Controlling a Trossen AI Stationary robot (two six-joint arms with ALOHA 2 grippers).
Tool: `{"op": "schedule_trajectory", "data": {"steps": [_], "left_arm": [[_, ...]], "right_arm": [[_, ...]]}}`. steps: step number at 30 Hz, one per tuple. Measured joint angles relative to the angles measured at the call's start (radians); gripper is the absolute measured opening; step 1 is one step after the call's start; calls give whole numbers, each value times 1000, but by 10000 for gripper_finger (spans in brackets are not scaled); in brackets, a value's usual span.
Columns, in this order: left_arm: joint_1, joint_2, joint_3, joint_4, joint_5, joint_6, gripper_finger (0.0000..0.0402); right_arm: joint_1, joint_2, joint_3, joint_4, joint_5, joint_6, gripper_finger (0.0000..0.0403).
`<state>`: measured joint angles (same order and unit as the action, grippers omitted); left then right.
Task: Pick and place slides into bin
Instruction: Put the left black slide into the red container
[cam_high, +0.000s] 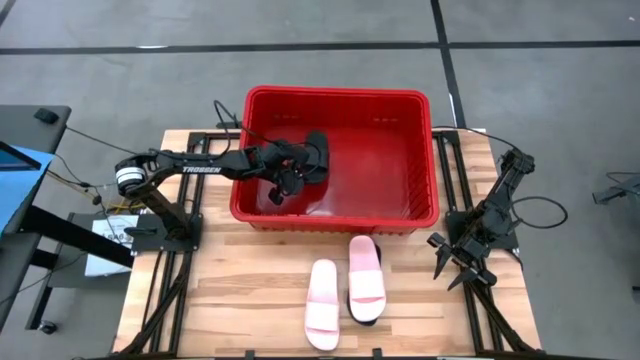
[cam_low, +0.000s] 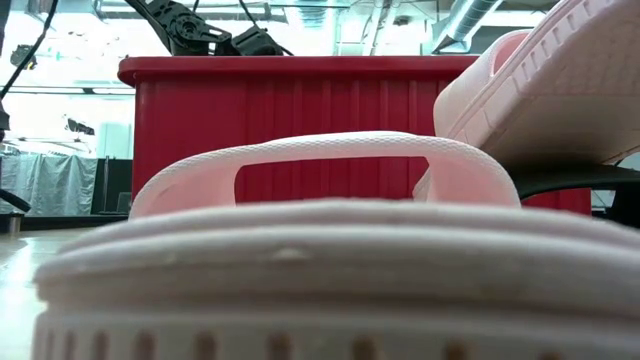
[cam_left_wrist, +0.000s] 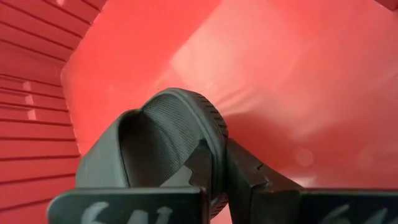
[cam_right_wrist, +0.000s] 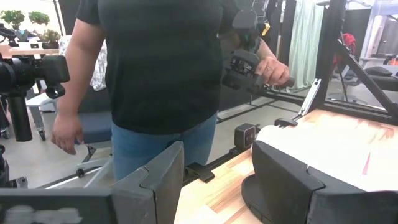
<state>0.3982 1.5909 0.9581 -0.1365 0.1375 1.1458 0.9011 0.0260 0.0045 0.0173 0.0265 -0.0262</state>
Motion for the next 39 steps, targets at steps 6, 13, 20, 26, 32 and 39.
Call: {"op": "schedule_trajectory", "data": {"steps": [6, 13, 20, 26, 32, 39], "left_arm": [[0, 0, 0, 16, 15, 3, 6], [6, 32, 2, -5, 15, -15, 6], [6, 33, 1, -20, 13, -28, 19], [6, 33, 1, -29, 15, -29, 16], [6, 33, 1, -32, 15, -32, 38], [5, 33, 1, -33, 16, -32, 53]], "right_arm": [[0, 0, 0, 0, 0, 0, 184], [0, 0, 0, 0, 0, 0, 184], [0, 0, 0, 0, 0, 0, 184], [0, 0, 0, 0, 0, 0, 184], [0, 0, 0, 0, 0, 0, 184], [0, 0, 0, 0, 0, 0, 184]]}}
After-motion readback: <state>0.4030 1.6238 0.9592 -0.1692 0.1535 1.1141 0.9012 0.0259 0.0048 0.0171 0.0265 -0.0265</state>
